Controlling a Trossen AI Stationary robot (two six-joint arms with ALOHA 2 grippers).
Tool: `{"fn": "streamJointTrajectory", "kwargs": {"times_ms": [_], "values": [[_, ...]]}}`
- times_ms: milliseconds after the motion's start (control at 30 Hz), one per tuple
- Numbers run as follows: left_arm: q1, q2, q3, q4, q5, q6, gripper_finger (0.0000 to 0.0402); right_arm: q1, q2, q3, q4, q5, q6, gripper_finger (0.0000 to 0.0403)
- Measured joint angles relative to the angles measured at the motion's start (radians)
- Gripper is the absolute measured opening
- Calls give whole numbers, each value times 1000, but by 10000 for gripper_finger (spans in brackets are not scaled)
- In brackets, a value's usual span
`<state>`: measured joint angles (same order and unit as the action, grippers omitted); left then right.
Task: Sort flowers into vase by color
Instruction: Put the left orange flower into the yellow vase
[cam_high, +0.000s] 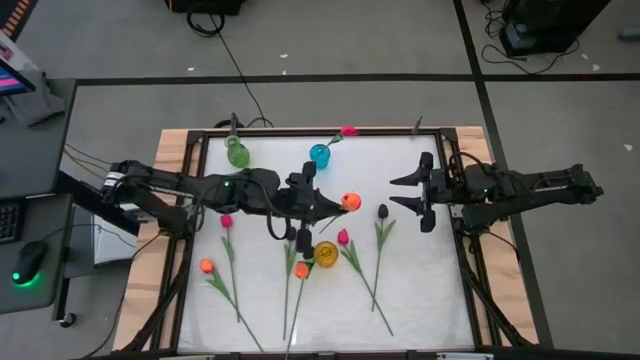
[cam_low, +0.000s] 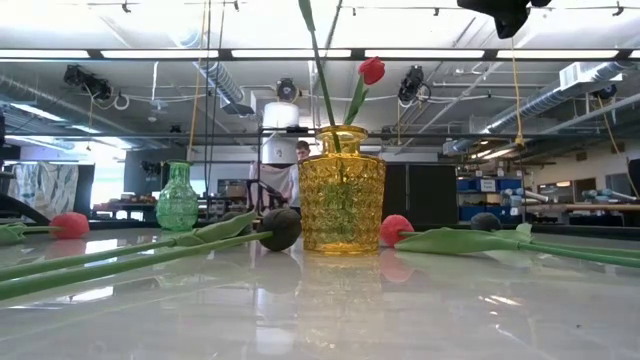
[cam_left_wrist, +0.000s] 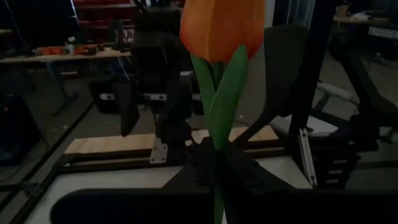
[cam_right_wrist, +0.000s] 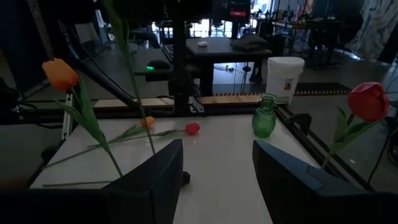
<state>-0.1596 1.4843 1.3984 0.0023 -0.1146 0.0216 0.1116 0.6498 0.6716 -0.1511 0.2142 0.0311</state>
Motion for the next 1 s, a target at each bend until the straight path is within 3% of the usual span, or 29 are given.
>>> {"fn": "streamJointTrajectory", "kwargs": {"times_ms": [433, 1000], "values": [[-1, 75, 1, 70, -4, -69, 11, 0, 0, 0, 1, 0, 0, 203], [-28, 52, 1, 56, -10, -80, 2, 0, 0, 0, 0, 0, 0, 203]]}}
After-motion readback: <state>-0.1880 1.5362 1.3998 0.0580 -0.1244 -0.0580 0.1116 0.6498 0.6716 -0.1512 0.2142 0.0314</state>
